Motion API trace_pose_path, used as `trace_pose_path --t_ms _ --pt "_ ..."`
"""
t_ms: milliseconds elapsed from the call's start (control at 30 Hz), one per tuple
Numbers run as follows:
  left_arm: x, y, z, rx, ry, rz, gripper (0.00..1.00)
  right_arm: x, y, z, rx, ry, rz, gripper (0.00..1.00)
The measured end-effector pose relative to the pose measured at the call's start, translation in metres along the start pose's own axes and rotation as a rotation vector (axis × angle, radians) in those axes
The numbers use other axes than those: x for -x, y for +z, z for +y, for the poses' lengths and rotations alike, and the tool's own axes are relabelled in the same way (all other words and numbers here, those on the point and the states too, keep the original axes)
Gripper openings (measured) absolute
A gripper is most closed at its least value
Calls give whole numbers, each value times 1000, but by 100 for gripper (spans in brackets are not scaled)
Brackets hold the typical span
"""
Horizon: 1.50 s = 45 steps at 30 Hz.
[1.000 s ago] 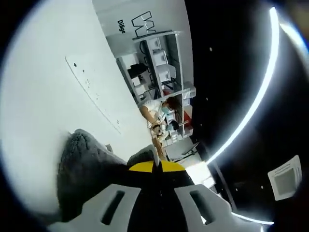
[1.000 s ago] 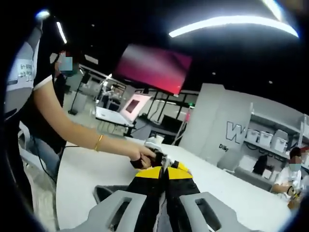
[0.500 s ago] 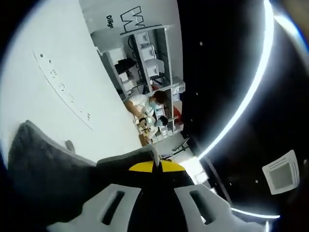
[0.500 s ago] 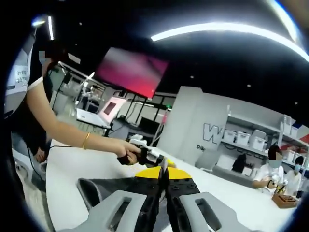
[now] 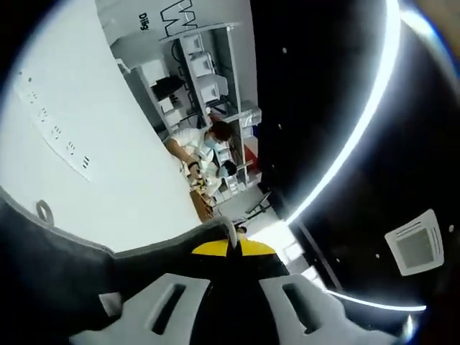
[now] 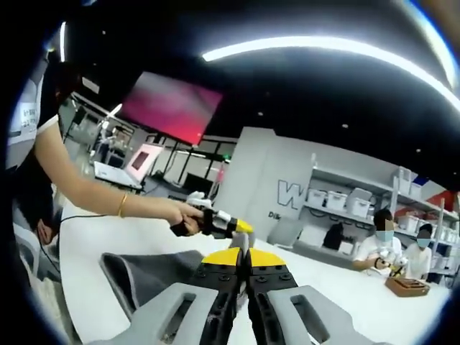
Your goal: Open the folded towel by lifting each exposed corner and separating the folded layers until the towel lies flat within the target outline without major curled edges
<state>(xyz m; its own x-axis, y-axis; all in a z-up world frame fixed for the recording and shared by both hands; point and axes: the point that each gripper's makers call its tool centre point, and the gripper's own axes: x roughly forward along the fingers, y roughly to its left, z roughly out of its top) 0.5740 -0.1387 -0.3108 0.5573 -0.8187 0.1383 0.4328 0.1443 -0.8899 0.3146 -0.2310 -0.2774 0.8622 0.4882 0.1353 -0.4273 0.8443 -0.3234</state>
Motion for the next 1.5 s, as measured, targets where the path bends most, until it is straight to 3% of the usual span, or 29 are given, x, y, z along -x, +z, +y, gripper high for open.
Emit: trace_pose_path --t_ms 567,867,1200,1333,1433,1500 --pt "-58 -38 -15 -25 -46 65 1 31 -25 -29 -30 -77 43 0" --pt "-79 -63 -5 -20 -34 111 1 39 -46 -32 -65 -99 79 0" --pt "-94 -75 5 22 -29 118 1 49 -65 -38 -91 -120 111 0" --pt "-101 -82 6 12 -30 131 1 53 -71 -41 -98 -131 124 0" --pt "-106 -93 12 -82 -14 174 1 57 -79 -43 -113 -151 132 0" --pt "-112 -95 14 -66 -15 173 1 58 -86 -43 -112 -154 151 0"
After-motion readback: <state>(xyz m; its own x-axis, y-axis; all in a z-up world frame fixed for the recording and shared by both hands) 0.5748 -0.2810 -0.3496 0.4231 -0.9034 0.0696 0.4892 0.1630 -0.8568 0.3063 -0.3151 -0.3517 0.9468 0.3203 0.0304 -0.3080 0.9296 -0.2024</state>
